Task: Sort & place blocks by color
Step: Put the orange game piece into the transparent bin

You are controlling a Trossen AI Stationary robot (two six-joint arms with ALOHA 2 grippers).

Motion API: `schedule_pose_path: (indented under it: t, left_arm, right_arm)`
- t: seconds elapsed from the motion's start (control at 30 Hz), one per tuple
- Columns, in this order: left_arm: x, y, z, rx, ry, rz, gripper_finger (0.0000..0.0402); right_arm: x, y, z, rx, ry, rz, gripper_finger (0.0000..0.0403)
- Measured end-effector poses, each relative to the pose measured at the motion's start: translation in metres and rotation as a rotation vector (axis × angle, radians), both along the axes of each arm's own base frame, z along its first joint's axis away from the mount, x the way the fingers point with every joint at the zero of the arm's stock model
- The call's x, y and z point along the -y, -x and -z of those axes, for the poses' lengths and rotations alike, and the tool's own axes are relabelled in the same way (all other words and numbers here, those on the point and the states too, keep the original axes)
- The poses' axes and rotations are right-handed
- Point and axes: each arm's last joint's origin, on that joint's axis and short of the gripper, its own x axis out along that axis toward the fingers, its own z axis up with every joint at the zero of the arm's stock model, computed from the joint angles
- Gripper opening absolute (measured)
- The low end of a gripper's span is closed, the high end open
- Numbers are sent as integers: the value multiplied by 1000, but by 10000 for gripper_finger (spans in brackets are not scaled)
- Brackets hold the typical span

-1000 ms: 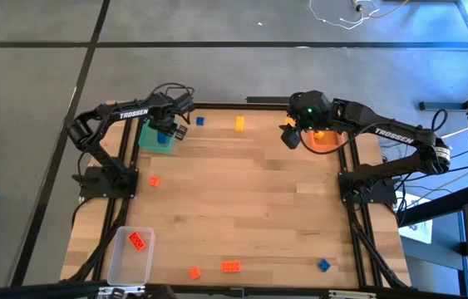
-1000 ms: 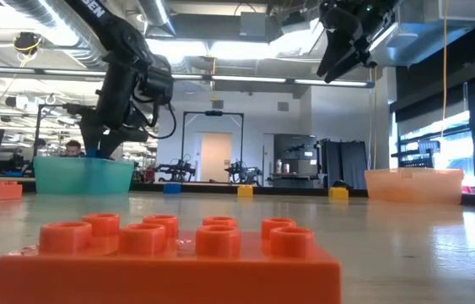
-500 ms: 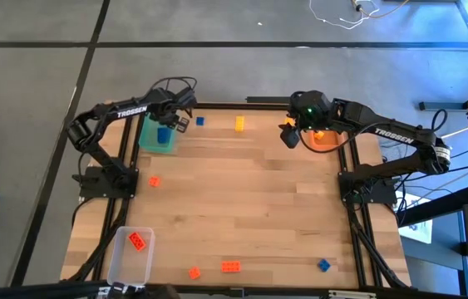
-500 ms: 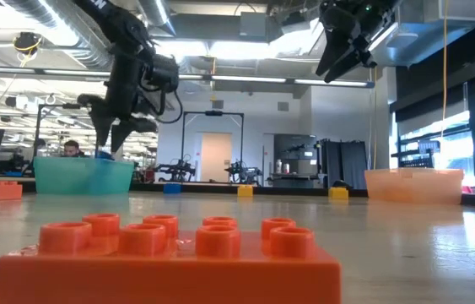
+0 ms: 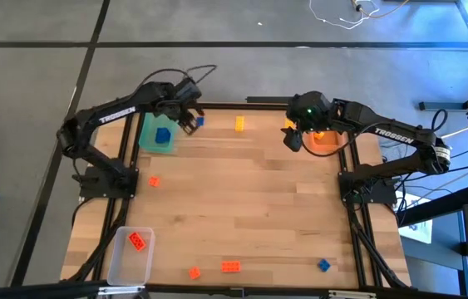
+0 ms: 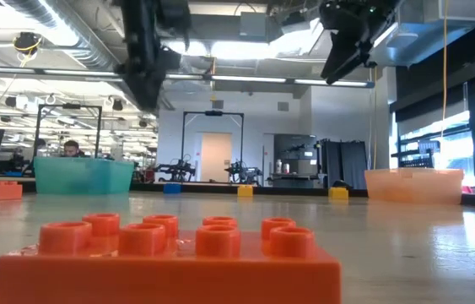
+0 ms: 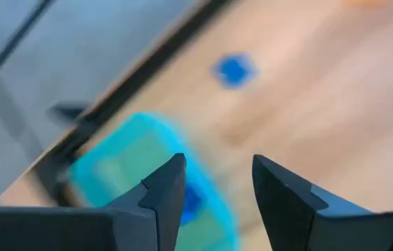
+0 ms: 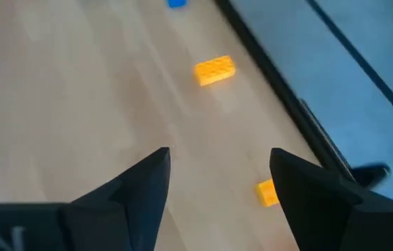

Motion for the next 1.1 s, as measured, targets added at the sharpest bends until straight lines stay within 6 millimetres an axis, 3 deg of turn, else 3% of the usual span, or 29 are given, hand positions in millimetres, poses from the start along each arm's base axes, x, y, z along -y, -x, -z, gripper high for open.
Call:
schedule_pose_path:
  t: [0.17, 0.3, 0.53, 0.77, 0.9, 1.1]
  left_arm:
    - [45, -6, -16, 107, 146, 279, 157]
    - [92, -12, -19, 105, 229, 370, 157]
    - [178, -20, -17, 123, 364, 399, 157]
    - [263, -15, -9, 158, 529, 356, 157]
    - [312, -14, 2, 163, 599, 418, 157]
    - [366, -16, 29, 141, 739, 317, 157]
  right_arm:
    - [-5, -3, 1, 8, -50, -249, 245]
    - [-9, -5, 1, 35, -96, -384, 245]
    - [-10, -5, 1, 47, -104, -450, 245]
    - [-10, -5, 1, 49, -107, -447, 245]
    - [-10, -6, 1, 51, -102, -451, 245]
    - [-10, -6, 1, 52, -105, -448, 245]
